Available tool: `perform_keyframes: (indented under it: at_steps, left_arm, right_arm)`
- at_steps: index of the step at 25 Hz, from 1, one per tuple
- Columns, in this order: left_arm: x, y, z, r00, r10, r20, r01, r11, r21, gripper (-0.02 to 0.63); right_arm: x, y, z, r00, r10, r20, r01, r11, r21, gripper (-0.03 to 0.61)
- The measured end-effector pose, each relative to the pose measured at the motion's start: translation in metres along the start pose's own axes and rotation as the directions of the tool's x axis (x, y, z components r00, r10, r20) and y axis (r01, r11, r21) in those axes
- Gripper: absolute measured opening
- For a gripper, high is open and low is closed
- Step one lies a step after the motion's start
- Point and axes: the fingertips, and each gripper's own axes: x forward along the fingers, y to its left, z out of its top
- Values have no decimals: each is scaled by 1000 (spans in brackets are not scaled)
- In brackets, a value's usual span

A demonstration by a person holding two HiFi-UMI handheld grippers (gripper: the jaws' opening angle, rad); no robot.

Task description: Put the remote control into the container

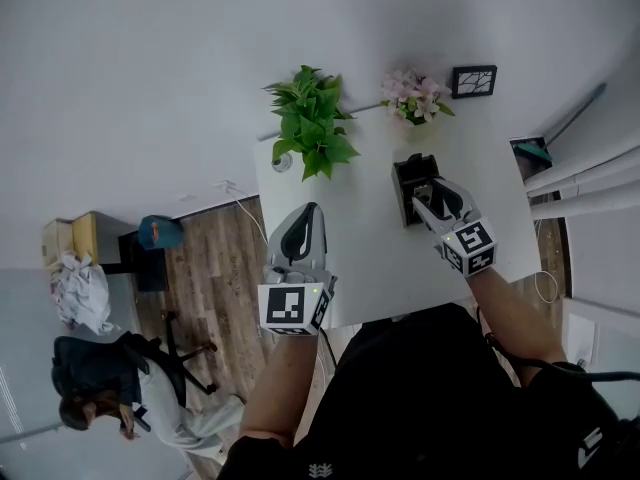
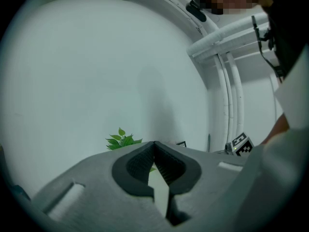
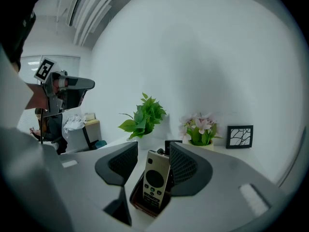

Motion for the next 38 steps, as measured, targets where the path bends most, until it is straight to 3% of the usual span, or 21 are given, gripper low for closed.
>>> perform_keyframes:
  at_steps: [20,26,32,38]
  left_arm:
    - [-2,-17,21,998,-39,52,37,999,23,2]
    - [-7,-27,12,998,-50,49,49,999,21,2]
    - [-14,-31,3,998,-48,31,48,999,15,2]
    - [-15,-26,1,999,-38,31,38,999,23,2]
  right_arm:
    - [-75,-25,62,989,-85,118,89,995,-33,189]
    - [-107,-32,76,978,-121,170,120,993,15,130]
    - [-132,-36,79,965,-151,215,145,988,42,3]
    - [-141,-37,74,963,-171,210,172,985,15,-2]
